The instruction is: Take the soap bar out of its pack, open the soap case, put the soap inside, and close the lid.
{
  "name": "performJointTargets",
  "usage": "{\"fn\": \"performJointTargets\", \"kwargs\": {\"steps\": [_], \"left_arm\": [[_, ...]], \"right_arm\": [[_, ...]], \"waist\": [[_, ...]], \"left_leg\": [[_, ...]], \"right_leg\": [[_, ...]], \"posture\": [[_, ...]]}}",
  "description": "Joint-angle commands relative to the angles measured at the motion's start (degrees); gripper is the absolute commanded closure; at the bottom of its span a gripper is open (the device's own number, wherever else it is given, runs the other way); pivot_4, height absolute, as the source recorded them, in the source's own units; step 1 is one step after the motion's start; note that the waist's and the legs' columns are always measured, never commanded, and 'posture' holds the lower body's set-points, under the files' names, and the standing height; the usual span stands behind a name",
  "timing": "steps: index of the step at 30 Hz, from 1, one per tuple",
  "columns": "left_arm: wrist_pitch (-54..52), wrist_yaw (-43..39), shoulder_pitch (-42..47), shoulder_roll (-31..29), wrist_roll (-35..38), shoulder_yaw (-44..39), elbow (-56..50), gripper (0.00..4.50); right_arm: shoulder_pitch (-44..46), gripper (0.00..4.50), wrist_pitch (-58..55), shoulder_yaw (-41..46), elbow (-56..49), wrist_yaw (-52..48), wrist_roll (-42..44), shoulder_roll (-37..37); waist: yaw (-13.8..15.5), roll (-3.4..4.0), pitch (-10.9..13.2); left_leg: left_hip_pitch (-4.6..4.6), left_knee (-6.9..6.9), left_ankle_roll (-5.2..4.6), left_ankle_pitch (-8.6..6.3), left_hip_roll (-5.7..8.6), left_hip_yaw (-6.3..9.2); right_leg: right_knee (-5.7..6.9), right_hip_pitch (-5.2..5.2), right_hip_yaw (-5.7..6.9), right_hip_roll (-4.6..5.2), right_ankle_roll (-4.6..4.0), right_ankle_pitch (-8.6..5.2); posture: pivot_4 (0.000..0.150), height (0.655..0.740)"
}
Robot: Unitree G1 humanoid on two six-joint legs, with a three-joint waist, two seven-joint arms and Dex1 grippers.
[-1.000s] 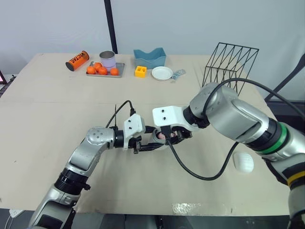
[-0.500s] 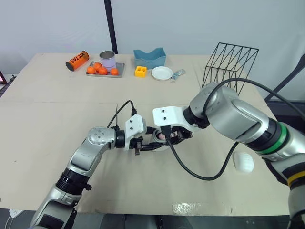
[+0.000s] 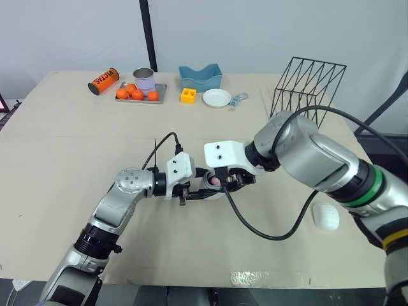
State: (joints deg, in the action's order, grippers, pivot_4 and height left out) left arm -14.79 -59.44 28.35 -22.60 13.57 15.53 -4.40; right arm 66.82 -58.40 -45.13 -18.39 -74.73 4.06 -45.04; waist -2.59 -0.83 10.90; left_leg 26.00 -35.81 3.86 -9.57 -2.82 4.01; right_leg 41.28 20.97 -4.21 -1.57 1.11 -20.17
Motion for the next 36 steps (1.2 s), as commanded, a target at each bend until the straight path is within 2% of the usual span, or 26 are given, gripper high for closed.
{"fn": "performJointTargets", "kwargs": {"steps": [1, 3, 5, 6, 15, 23, 29, 36], "left_arm": [[0.78, 0.94, 1.03, 0.43, -0.63, 0.12, 0.18, 2.59], [1.11, 0.97, 1.16, 0.44, -0.80, 0.10, 0.60, 2.59], [1.38, 1.01, 1.23, 0.58, -0.92, 0.08, 0.87, 2.59], [1.49, 1.02, 1.24, 0.68, -0.99, 0.05, 0.95, 2.59], [3.15, -0.36, -0.92, -0.09, 0.83, -2.29, -0.46, 2.59], [8.77, -3.93, -7.26, -1.85, 9.46, -10.61, -1.79, 2.59], [9.42, -6.63, -10.96, -3.61, 13.92, -14.11, -3.55, 2.59], [8.07, -8.64, -12.54, -5.21, 16.19, -13.20, -6.08, 2.59]], "right_arm": [[0.59, 1.79, 1.54, 3.78, -3.79, -0.54, 1.76, 1.13], [0.44, 1.21, 1.76, 3.91, -3.68, -0.52, 1.68, 1.28], [0.24, 0.24, 2.19, 3.91, -3.65, -0.46, 1.40, 1.24], [0.11, 0.04, 2.33, 3.95, -3.70, -0.49, 1.37, 1.20], [-1.09, 0.04, 4.55, 4.80, -0.98, -0.02, -0.03, -0.25], [-1.38, 0.04, 0.30, 13.98, 4.64, 0.21, 3.04, -4.02], [-4.62, 0.04, -1.90, 19.02, 3.39, -0.29, 4.80, -10.55], [-10.22, 0.04, -9.46, 21.76, -0.50, 1.25, 7.02, -17.64]], "waist": [[0.00, 0.00, 0.00], [0.00, 0.01, -0.01], [-0.07, 0.01, 0.00], [-0.02, 0.02, -0.01], [-0.01, 0.02, -0.01], [0.01, 0.02, 0.00], [0.07, 0.02, 0.00], [0.08, 0.04, 0.01]], "left_leg": [[0.00, 0.00, 0.00, 0.00, 0.00, 0.00], [-0.01, 0.00, 0.02, 0.01, 0.00, 0.00], [-0.02, 0.01, 0.05, 0.03, -0.01, 0.00], [-0.01, 0.01, 0.05, 0.03, -0.01, 0.01], [-0.01, 0.02, 0.10, 0.06, 0.01, 0.05], [-0.02, 0.06, 0.14, 0.08, 0.00, 0.04], [-0.02, 0.09, 0.13, 0.08, 0.01, 0.04], [-0.04, 0.09, 0.13, 0.09, 0.01, 0.02]], "right_leg": [[0.00, 0.00, 0.00, 0.00, 0.00, 0.00], [0.00, 0.00, 0.00, 0.00, 0.00, 0.00], [0.01, 0.01, 0.00, -0.02, -0.01, 0.00], [0.01, 0.01, 0.01, -0.02, -0.01, 0.00], [0.01, -0.02, 0.05, -0.01, -0.01, 0.00], [0.00, -0.01, 0.06, 0.04, -0.02, 0.01], [-0.04, -0.04, 0.08, 0.05, -0.02, 0.01], [-0.04, -0.03, 0.04, 0.03, -0.03, 0.02]], "posture": [[0.150, 0.7400], [0.150, 0.7400], [0.150, 0.7400], [0.150, 0.7400], [0.150, 0.7400], [0.150, 0.7400], [0.150, 0.7400], [0.150, 0.7400]]}}
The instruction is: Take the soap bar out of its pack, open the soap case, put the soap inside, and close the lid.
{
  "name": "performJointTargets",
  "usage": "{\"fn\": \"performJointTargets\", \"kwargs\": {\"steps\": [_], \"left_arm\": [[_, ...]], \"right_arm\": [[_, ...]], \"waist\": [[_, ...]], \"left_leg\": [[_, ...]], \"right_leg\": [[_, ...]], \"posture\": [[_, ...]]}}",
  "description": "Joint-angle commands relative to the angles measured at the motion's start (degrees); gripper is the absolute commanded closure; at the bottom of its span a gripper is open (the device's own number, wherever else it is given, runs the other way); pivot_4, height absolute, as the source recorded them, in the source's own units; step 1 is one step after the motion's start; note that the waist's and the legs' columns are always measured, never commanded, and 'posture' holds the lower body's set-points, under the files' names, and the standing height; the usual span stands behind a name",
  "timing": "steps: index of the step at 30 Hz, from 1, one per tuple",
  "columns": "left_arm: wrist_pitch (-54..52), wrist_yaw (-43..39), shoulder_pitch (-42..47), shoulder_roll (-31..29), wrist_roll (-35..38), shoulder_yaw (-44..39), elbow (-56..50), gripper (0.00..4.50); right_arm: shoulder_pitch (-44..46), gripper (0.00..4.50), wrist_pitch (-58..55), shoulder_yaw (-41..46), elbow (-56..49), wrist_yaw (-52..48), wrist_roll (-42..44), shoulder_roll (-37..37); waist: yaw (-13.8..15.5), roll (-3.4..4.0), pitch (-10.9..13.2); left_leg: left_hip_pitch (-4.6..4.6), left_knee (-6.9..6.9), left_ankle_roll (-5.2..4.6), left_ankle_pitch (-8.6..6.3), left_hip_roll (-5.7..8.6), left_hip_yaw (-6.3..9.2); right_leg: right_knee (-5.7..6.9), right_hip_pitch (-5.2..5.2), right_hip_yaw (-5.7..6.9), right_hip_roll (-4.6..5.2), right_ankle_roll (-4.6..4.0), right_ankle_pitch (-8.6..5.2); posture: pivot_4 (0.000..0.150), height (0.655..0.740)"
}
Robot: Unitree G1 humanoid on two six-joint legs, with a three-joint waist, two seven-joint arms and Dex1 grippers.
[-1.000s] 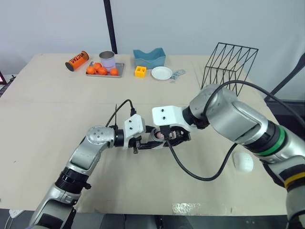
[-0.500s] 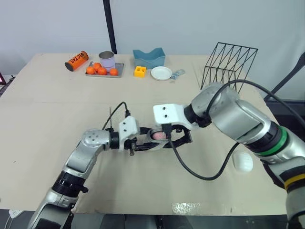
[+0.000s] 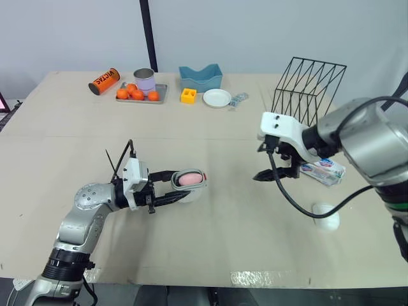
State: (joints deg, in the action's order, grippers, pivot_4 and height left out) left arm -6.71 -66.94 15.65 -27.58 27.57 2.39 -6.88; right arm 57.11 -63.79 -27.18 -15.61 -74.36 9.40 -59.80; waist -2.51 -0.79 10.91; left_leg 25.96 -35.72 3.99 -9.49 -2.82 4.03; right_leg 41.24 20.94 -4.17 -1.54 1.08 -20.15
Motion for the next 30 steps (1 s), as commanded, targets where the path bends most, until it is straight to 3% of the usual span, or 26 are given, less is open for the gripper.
{"fn": "performJointTargets", "kwargs": {"steps": [1, 12, 18, 30], "left_arm": [[-0.28, -1.40, 0.22, -0.24, 2.42, 0.23, -3.83, 2.59], [0.29, -4.48, 0.07, 0.97, 2.17, 4.12, -3.22, 2.59], [0.67, -4.28, 0.25, 1.64, 1.65, 5.16, -2.15, 2.59], [0.69, -3.04, -0.11, 1.89, 1.12, 5.28, -2.38, 2.59]], "right_arm": [[-1.24, 0.04, -5.82, 4.53, -4.10, 1.13, 2.42, -3.94], [-14.95, 0.04, -19.97, 12.90, -9.17, 6.77, 8.47, -18.82], [-22.94, 0.04, -26.57, 17.71, -8.38, 13.20, 10.89, -18.28], [-25.99, 0.04, -28.71, 20.75, -1.18, 23.63, 14.90, -15.70]], "waist": [[0.00, 0.00, 0.00], [0.04, 0.03, -0.01], [-0.09, 0.11, -0.05], [-0.08, 0.15, -0.05]], "left_leg": [[0.00, 0.00, 0.00, 0.00, 0.00, -0.01], [-0.02, 0.03, -0.01, -0.01, 0.01, -0.04], [-0.18, 0.07, -0.01, 0.00, -0.04, -0.15], [-0.21, 0.10, -0.01, 0.00, -0.03, -0.23]], "right_leg": [[0.00, 0.00, -0.01, 0.00, 0.00, 0.00], [-0.03, -0.02, -0.03, -0.01, 0.00, 0.00], [-0.01, -0.08, -0.13, -0.06, -0.02, 0.01], [-0.03, -0.09, -0.21, -0.07, -0.01, 0.00]], "posture": [[0.150, 0.7400], [0.150, 0.7400], [0.150, 0.7400], [0.150, 0.7400]]}}
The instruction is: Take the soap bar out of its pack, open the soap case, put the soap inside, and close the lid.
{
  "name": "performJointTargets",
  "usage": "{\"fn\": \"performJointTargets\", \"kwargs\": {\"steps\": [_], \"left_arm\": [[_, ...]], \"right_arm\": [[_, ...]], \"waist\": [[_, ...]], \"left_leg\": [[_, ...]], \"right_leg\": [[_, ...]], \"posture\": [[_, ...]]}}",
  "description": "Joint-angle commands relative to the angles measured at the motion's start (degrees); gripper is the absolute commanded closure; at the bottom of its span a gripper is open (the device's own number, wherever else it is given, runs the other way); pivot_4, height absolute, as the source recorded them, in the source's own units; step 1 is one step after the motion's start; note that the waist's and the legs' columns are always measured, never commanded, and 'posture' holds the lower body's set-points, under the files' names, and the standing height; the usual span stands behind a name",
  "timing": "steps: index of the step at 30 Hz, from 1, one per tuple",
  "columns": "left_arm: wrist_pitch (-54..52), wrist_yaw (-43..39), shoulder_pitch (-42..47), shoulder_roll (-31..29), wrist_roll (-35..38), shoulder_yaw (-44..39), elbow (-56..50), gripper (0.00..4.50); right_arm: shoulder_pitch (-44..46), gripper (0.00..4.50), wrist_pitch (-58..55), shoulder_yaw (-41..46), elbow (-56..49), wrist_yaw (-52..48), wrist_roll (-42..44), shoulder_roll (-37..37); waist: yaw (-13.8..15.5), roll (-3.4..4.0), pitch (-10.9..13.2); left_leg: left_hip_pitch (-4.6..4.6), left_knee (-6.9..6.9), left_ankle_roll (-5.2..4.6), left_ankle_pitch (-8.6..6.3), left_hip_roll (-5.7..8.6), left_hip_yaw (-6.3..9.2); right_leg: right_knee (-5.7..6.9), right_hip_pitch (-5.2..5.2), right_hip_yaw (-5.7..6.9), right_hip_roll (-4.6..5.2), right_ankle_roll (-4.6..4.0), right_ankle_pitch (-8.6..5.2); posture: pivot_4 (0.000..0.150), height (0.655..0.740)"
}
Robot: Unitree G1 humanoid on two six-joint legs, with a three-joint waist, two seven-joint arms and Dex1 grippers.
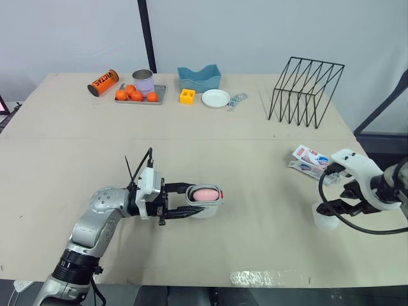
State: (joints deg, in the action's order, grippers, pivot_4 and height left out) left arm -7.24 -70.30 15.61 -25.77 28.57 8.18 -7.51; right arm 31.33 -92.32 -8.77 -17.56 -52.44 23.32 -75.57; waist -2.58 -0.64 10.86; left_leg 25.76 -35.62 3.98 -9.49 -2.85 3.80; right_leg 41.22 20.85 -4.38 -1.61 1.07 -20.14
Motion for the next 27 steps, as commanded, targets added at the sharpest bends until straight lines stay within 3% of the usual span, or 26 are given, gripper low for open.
{"fn": "performJointTargets", "kwargs": {"steps": [1, 19, 23, 26, 27], "left_arm": [[1.23, 0.48, -0.23, 0.08, 0.05, -0.54, -1.81, 2.59], [2.69, 2.19, -0.28, 0.73, -1.22, -0.46, -1.64, 2.59], [2.95, 2.62, -0.31, 0.80, -1.47, -0.48, -1.56, 2.59], [3.09, 2.75, -0.41, 0.75, -1.63, -0.39, -1.54, 2.59], [3.20, 2.74, -0.41, 0.70, -1.66, -0.39, -1.47, 2.59]], "right_arm": [[-0.17, 0.04, -0.18, 2.82, 1.91, 2.41, 2.01, 0.56], [-7.88, 0.04, -0.18, 7.64, 7.63, 15.83, 9.91, 8.05], [-8.22, 0.04, -0.18, 10.12, 8.65, 20.16, 11.44, 11.01], [-8.66, 0.74, -0.18, 10.69, 8.23, 22.13, 12.89, 11.33], [-8.82, 1.31, -0.18, 10.60, 8.04, 22.58, 13.54, 11.05]], "waist": [[0.00, 0.00, 0.00], [0.00, 0.05, -0.03], [-0.12, -0.27, -0.14], [-0.14, -0.30, -0.15], [-0.14, -0.30, -0.15]], "left_leg": [[0.00, 0.00, 0.00, 0.00, 0.00, 0.00], [-0.06, 0.03, -0.01, 0.00, 0.00, -0.10], [-0.23, 0.01, -0.01, 0.00, -0.01, -0.10], [-0.65, 0.03, -0.03, -0.01, -0.02, -0.16], [-0.68, 0.03, -0.03, -0.01, -0.01, -0.19]], "right_leg": [[0.00, 0.00, -0.01, 0.00, 0.00, 0.00], [0.01, -0.03, -0.11, -0.04, 0.01, -0.01], [-0.03, -0.25, -0.14, -0.05, 0.02, -0.01], [-0.09, -0.66, -0.24, -0.07, 0.09, -0.05], [-0.09, -0.68, -0.29, -0.08, 0.25, -0.14]], "posture": [[0.150, 0.7400], [0.150, 0.7400], [0.150, 0.7400], [0.150, 0.7400], [0.150, 0.7400]]}}
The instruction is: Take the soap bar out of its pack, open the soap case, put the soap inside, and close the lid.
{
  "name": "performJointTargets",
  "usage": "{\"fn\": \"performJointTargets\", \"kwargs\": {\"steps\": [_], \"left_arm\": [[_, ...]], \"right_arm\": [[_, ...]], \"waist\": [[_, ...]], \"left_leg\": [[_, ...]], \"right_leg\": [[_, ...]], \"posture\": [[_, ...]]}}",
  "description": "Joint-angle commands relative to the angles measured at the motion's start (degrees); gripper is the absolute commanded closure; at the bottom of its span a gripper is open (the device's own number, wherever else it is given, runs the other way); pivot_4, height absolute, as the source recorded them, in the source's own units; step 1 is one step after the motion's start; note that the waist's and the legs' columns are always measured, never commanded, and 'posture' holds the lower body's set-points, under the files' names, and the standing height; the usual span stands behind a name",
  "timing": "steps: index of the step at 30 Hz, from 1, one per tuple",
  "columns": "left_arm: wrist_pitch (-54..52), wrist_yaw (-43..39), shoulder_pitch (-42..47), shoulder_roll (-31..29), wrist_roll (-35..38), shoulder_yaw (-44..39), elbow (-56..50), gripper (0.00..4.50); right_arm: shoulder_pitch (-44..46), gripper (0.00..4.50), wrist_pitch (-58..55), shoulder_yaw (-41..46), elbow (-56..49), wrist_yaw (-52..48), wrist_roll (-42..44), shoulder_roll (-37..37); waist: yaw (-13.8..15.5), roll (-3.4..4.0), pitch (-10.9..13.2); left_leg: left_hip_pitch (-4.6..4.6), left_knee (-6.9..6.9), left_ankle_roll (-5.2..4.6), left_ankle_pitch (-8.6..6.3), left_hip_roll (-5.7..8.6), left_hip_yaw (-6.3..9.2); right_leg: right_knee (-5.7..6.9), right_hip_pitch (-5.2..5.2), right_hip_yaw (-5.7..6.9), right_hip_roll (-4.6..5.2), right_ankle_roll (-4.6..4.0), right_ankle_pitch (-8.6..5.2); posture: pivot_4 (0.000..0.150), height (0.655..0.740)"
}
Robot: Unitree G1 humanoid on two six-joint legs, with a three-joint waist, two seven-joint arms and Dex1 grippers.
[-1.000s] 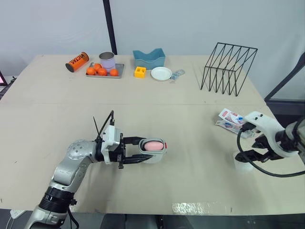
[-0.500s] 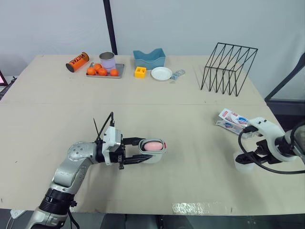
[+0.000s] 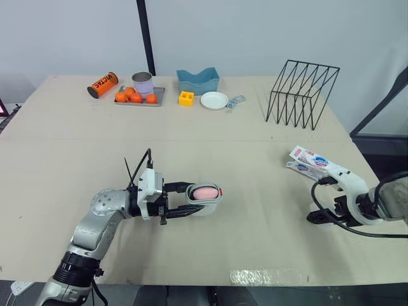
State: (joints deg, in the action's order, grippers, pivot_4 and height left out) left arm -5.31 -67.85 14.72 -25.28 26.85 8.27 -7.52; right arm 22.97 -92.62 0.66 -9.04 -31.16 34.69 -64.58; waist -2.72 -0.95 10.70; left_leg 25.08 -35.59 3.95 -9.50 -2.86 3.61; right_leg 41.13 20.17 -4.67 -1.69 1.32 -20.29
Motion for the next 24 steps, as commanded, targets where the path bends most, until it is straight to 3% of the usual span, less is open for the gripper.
{"fn": "performJointTargets", "kwargs": {"steps": [1, 3, 4, 9, 14, 24], "left_arm": [[1.30, 0.30, 0.50, 0.16, 0.02, -0.49, -1.43, 2.59], [1.41, 0.38, 0.67, 0.11, -0.17, -0.58, -1.24, 2.59], [1.48, 0.36, 0.83, 0.11, -0.27, -0.61, -1.02, 2.59], [1.66, 0.39, 1.34, 0.23, -0.88, -0.35, -0.72, 2.59], [1.06, -0.04, 1.65, 0.01, -0.94, -0.18, -0.77, 2.59], [-1.55, -2.04, 3.18, 0.47, 0.61, 1.28, -0.38, 2.59]], "right_arm": [[-0.59, 1.81, 0.12, 1.34, -0.68, 1.64, 2.85, -0.10], [-0.28, 2.47, 0.12, 1.35, -1.00, 2.18, 3.69, -0.31], [0.34, 2.52, 0.12, 1.37, -0.82, 2.39, 4.21, -0.20], [2.81, 2.54, 0.44, -1.02, -6.19, 0.49, 4.73, -3.79], [3.79, 2.54, 9.79, -3.12, -15.62, -5.80, 3.35, -9.68], [18.32, 2.54, 25.17, -10.10, -23.71, -17.44, 1.29, -6.33]], "waist": [[0.00, 0.00, 0.00], [-0.01, 0.00, 0.00], [-0.01, 0.00, 0.00], [-0.04, 0.10, 0.05], [0.11, 0.34, 0.12], [0.02, 0.37, 0.17]], "left_leg": [[0.00, 0.00, 0.00, 0.00, 0.00, -0.01], [-0.01, 0.01, -0.03, -0.02, -0.01, -0.04], [-0.01, 0.02, -0.04, -0.02, -0.01, -0.05], [-0.01, 0.09, -0.09, -0.05, -0.02, -0.18], [0.04, 0.14, -0.15, -0.09, 0.01, -0.22], [0.04, 0.16, -0.16, -0.10, -0.01, -0.26]], "right_leg": [[0.00, 0.00, -0.03, -0.02, 0.00, 0.00], [0.00, 0.00, -0.06, -0.03, 0.00, 0.00], [0.00, 0.01, -0.07, -0.04, 0.00, 0.00], [-0.02, 0.07, -0.18, -0.03, -0.05, 0.03], [-0.08, 0.12, -0.20, 0.02, -0.01, 0.00], [-0.13, 0.15, -0.21, 0.04, -0.02, 0.01]], "posture": [[0.150, 0.7400], [0.150, 0.7400], [0.150, 0.7400], [0.150, 0.7400], [0.150, 0.7400], [0.150, 0.7400]]}}
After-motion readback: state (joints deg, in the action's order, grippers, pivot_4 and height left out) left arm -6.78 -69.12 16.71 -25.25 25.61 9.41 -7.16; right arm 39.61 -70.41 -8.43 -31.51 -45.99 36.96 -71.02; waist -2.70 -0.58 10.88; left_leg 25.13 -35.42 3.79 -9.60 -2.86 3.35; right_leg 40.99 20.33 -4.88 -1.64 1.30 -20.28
